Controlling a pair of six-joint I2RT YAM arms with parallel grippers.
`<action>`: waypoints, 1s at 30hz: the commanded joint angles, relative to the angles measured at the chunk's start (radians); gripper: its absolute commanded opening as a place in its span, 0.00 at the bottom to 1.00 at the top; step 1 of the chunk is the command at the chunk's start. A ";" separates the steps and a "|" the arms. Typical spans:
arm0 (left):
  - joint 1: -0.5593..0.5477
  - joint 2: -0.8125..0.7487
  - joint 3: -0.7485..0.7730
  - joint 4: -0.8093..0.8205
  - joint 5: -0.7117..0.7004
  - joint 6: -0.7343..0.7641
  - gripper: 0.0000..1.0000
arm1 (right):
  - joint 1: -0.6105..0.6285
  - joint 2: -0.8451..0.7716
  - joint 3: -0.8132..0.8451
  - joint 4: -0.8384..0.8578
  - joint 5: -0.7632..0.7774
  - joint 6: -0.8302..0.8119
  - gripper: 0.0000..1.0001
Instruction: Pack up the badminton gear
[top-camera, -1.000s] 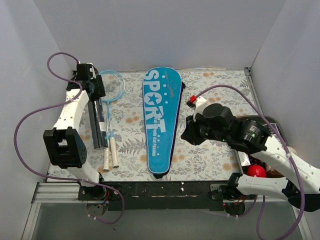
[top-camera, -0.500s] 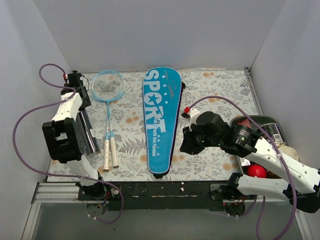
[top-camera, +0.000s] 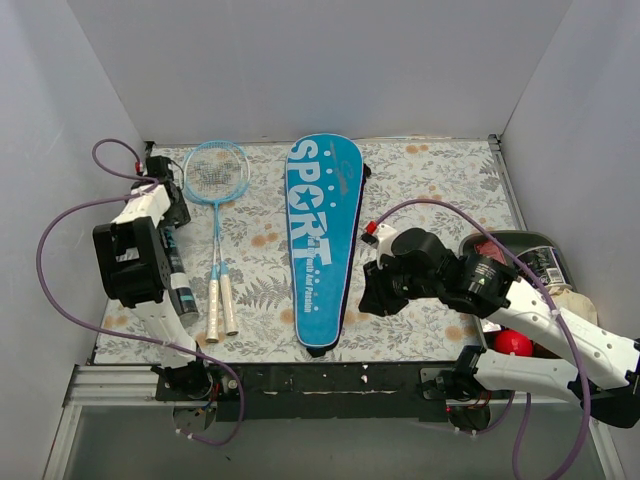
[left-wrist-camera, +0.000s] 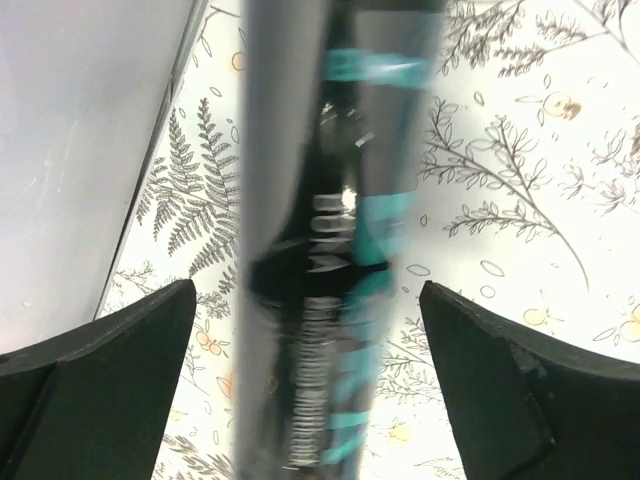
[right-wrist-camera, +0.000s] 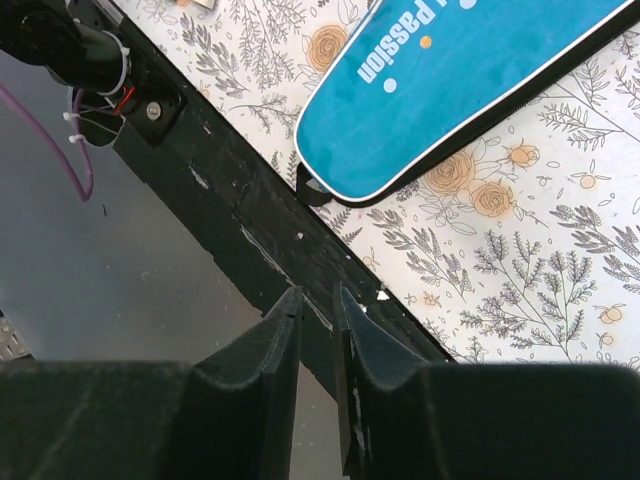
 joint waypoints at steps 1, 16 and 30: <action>0.007 -0.061 0.062 0.012 -0.036 0.001 0.98 | 0.003 -0.013 -0.015 0.059 -0.041 -0.019 0.27; -0.267 -0.404 0.194 -0.143 0.256 -0.014 0.98 | -0.065 0.114 0.054 0.043 0.120 -0.109 0.33; -0.511 -0.772 -0.307 0.056 0.583 -0.137 0.98 | -0.448 0.304 -0.043 0.388 -0.104 -0.011 0.61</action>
